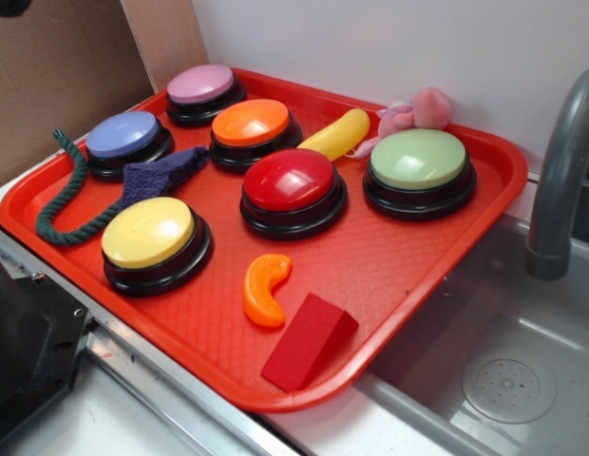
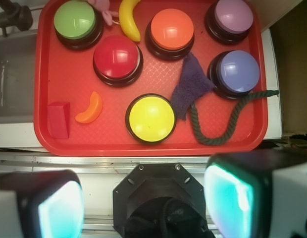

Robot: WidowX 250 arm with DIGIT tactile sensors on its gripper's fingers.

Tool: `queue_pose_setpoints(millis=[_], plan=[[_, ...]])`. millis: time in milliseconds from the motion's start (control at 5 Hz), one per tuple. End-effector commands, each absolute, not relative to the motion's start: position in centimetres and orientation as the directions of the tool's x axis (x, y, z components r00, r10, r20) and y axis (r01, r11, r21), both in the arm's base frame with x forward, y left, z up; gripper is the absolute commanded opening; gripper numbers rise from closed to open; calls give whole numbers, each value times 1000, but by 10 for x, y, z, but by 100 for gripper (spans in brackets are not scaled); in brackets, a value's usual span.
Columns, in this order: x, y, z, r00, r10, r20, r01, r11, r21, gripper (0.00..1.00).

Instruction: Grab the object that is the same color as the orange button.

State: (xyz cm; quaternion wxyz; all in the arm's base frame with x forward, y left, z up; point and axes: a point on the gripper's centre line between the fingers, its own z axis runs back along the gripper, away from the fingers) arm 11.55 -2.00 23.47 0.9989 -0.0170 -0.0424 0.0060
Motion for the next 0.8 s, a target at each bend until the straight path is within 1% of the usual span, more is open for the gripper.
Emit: queue_pose_setpoints(millis=[0, 200, 400, 600], plan=[[115, -20, 235, 996, 13, 84, -11, 999, -35, 100], [121, -35, 224, 997, 54, 52, -49, 994, -93, 100], [127, -49, 212, 988, 146, 47, -144, 988, -48, 100], [138, -66, 188, 950, 306, 58, -303, 951, -54, 100]])
